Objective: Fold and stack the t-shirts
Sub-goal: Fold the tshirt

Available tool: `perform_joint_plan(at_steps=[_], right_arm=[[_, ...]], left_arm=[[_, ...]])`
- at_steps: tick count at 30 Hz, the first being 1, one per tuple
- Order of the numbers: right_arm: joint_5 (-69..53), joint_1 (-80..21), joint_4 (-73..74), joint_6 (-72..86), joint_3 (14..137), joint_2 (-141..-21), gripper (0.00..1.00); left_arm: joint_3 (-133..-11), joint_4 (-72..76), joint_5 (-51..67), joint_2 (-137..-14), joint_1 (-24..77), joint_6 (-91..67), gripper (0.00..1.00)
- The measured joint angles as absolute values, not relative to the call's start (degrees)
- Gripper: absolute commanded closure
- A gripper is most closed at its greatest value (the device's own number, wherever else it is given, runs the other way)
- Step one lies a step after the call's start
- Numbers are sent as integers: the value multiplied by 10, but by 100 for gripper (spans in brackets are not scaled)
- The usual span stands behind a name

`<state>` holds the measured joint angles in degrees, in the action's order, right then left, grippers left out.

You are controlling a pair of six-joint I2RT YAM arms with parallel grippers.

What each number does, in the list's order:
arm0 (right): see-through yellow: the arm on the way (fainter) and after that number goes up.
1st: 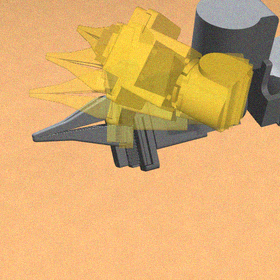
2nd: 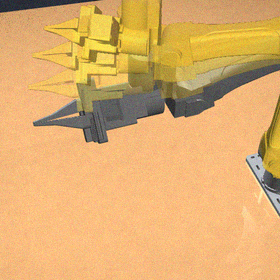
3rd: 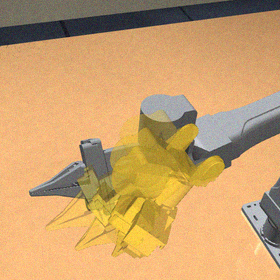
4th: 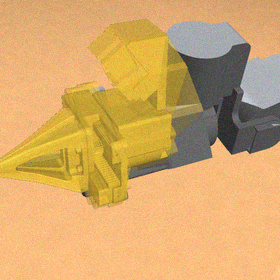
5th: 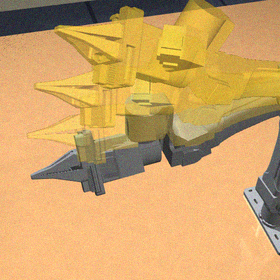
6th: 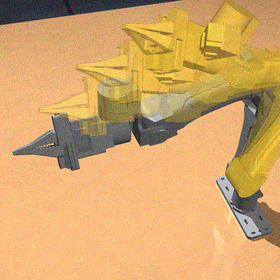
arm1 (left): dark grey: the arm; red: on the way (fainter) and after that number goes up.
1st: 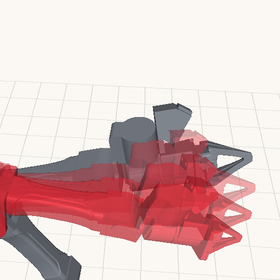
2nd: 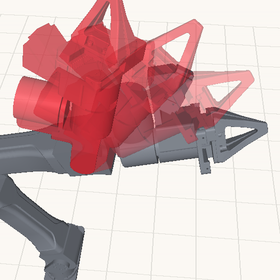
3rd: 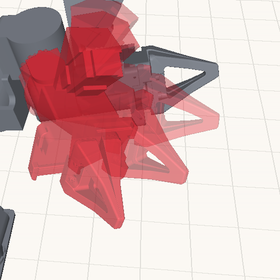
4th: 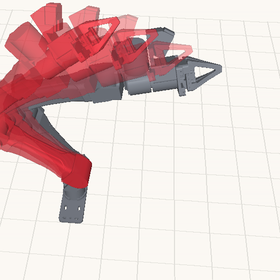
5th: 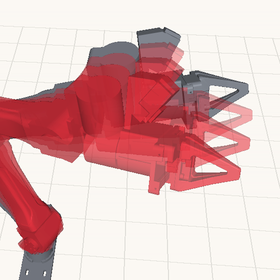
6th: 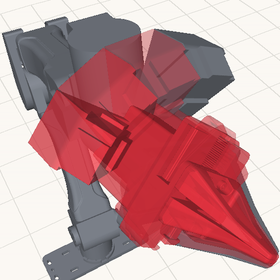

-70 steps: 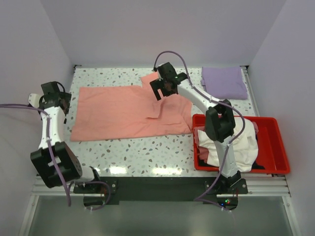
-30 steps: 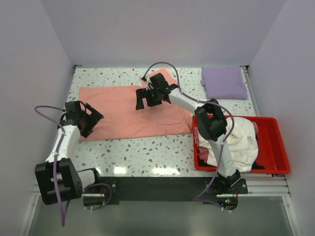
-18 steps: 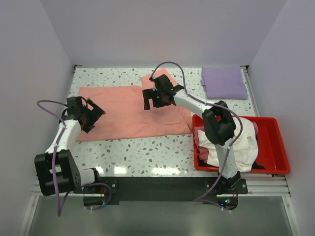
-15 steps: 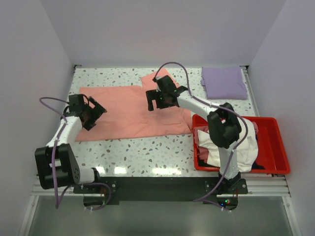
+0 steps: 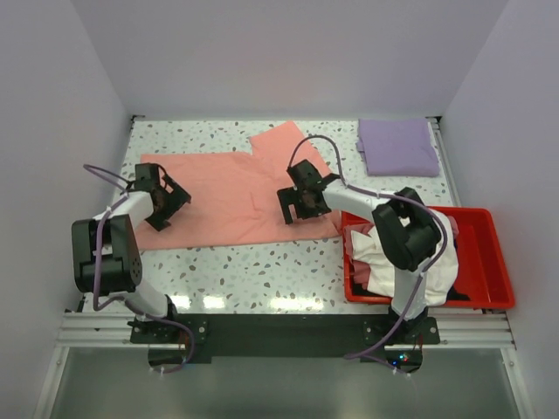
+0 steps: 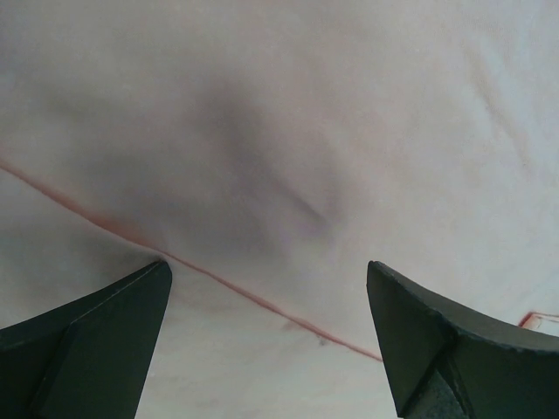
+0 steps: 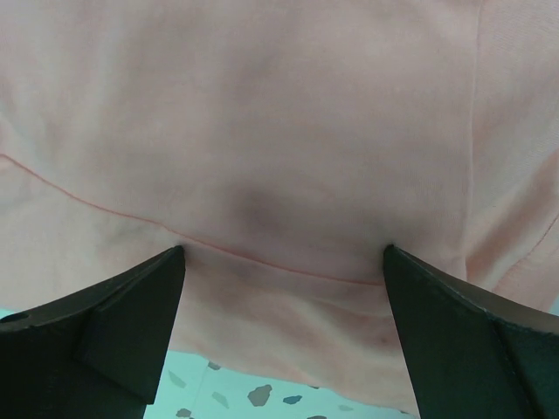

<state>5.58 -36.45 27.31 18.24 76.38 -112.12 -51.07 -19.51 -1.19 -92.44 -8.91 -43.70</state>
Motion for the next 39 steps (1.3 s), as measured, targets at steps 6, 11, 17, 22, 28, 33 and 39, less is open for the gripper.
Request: perform_joint_plan(at_steps=[6,11,17,22,28,33,39], right_arm=[[50,-373,221,187,691,-1075,1],[55,-411,192,202,622,-1027,1],[71,-477,178,249,548,-966,1],[84,-516,172,296,505,-927,1],[86,-530,174,320,486,-907,1],[95,-531,234,319,524,-907,1],[126,-531,276,303,643,-907,1]], left_arm=[[-472,-163,-33,-895,-88,-439,0],[-411,-162,-61,-831,-88,-444,0],[-346,-219,-120,-741,-89,-481,0],[-327,-269,-169,-708,-89,-520,0],[-325,-301,-189,-699,-89,-539,0],[-358,-337,-189,-688,-89,-540,0],[-475,-357,-189,-691,-89,-540,0]])
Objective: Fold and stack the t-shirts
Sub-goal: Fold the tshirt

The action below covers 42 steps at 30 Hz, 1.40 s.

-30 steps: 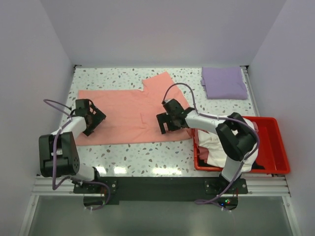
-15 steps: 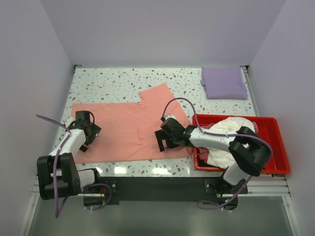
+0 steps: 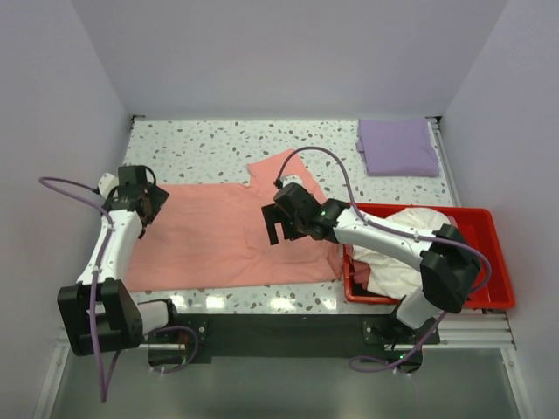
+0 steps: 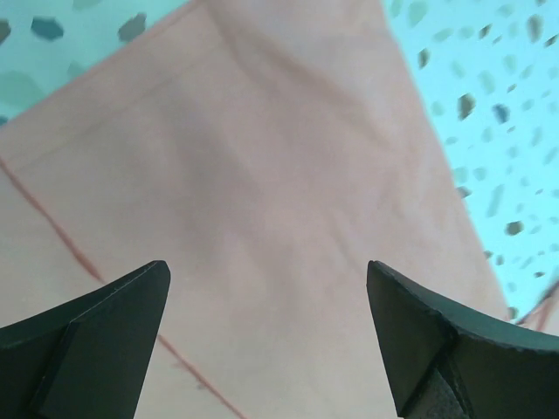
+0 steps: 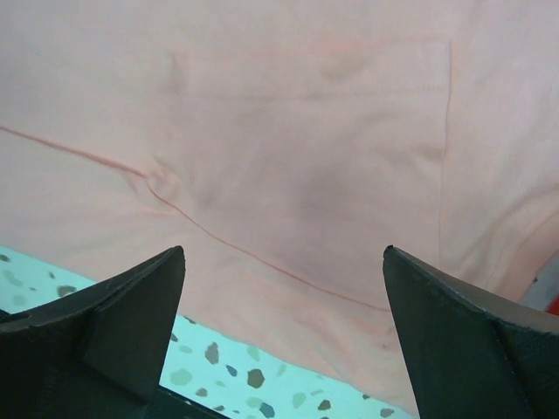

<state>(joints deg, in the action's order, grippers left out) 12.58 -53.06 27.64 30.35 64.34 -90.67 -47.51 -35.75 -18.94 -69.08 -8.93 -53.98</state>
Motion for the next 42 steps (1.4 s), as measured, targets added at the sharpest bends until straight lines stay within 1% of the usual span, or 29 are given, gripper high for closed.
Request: perform_joint_plan(at_steps=[3,6,12,19,20,22,25,28,31,36,42], right_arm=[[124,-518,273,295,676,-901,1],[110,-487,272,291,676,-895,1],[84,-405,264,282,632,-875,1],[81,-385,261,249,606,-834,1],[79,-384,258,244,606,-833,1],[77,-382,253,238,603,-832,1],[78,-377,248,229,596,-832,1],[77,-372,246,224,591,-832,1],[64,-368,241,223,587,-833,1],[48,-367,230,221,587,-846,1],[45,-366,227,220,586,-850,1]], left_arm=[[-541,-358,-196,-723,-91,-539,0],[-600,-357,-199,-782,-102,-539,0],[-723,-376,-198,-943,-143,-535,0],[-875,-402,-195,-1102,-166,-503,0],[-895,-407,-195,-1119,-167,-498,3],[-940,-415,-195,-1159,-169,-488,5],[-982,-429,-198,-1201,-172,-481,10],[-993,-439,-201,-1221,-178,-474,18],[-1001,-447,-202,-1235,-181,-471,30],[-1022,-444,-203,-1256,-182,-469,37],[-1062,-447,-213,-1285,-182,-469,41]])
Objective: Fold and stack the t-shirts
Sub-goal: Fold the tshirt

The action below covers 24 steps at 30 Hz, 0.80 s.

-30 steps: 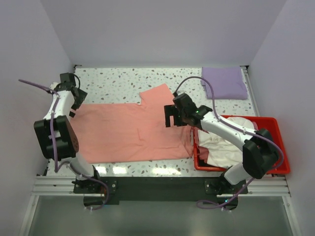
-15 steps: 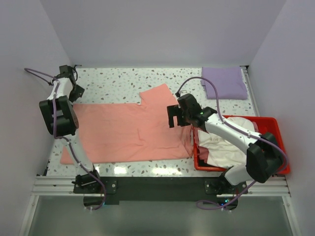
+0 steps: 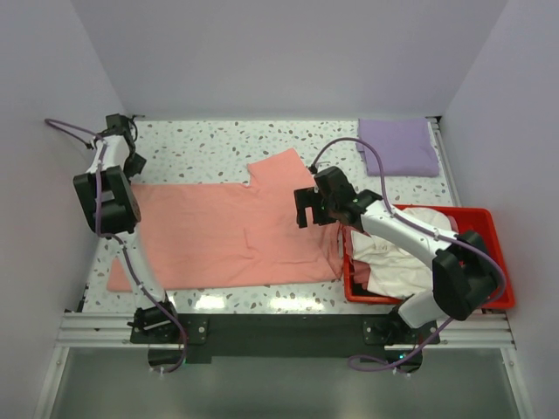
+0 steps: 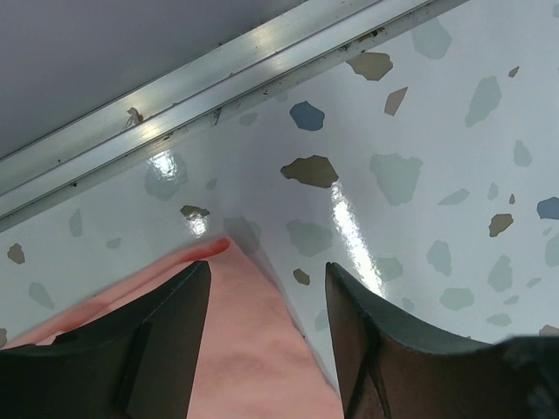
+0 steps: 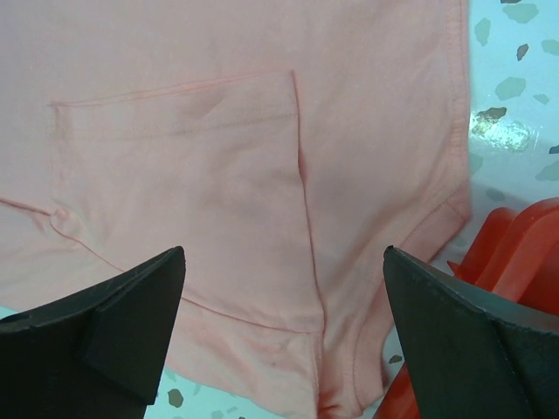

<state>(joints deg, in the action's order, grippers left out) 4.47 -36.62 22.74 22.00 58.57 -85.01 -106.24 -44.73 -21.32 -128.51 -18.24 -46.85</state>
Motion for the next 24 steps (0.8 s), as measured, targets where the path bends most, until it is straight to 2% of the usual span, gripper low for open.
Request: perform_joint_plan(at_steps=[4,10,15,18,19,20,24], right_arm=[[45,-366,227,220,586,-850,1],[45,-364,227,220,586,-851,1],[45,-363,227,220,586,-851,1],[46,-363,227,220,586,-851,1],[48,-363,227,220,586,-852,1],[48,-363,227,220,586,-853,1],[52,-362,228,220,588,-868,1]], left_arm=[[-1070,-452,-224,-1302,-182,-469,44],[-1075,-475,-241,-1319,-182,-469,53],[-1086,-488,-252,-1327,-182,-469,72],[-1096,-494,-257,-1333,-182,-469,87],[-1096,-497,-258,-1334,-182,-468,96],[-1096,-499,-260,-1334,-182,-469,100],[-1096,-502,-261,-1334,-182,-465,100]])
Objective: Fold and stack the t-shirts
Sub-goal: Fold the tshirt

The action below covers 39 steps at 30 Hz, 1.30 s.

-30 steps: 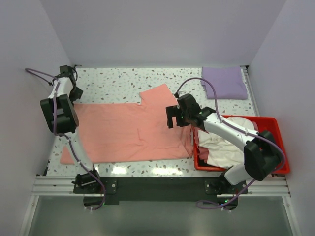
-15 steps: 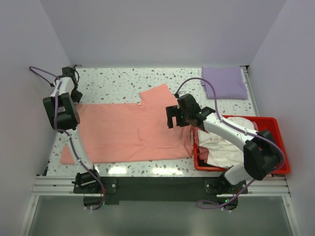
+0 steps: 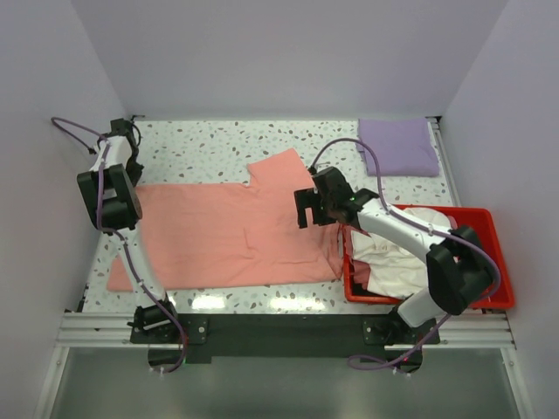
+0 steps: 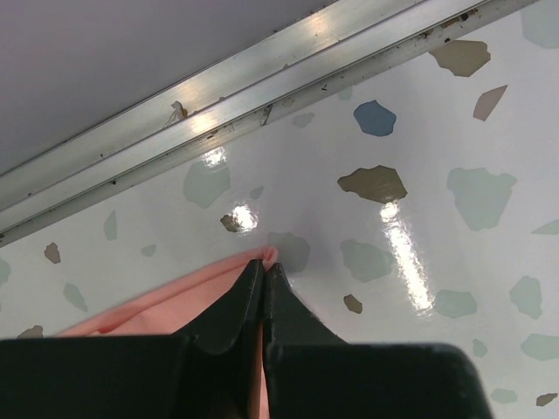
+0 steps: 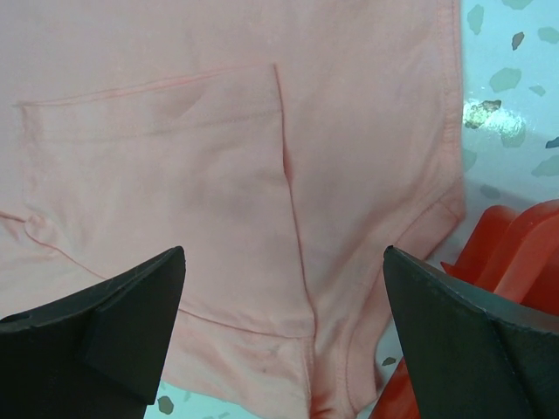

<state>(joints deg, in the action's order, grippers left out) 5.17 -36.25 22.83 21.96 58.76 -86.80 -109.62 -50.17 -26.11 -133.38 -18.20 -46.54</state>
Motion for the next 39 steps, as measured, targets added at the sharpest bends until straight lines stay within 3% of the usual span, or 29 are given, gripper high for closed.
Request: perform_joint_plan(at_steps=[4,12,22,30,39], right_arm=[[64,-359,241,217,629,-905,1],[86,-333,258,211,878,-1072,1],[108,-295,288,198,1289,-1407,1],[158,-285,250,166,1397,-1540,1],[177,-284,211,162,1408,-1552,3]], left_arm=[[-1085,-497,-259,-1328,-182,-466,100],[-989,-463,-233,-1267,-180,-465,100],[-960,-455,-222,-1247,-180,-465,100],[-947,-443,-212,-1239,-180,-464,100],[-938,-433,-211,-1235,-179,-463,100]])
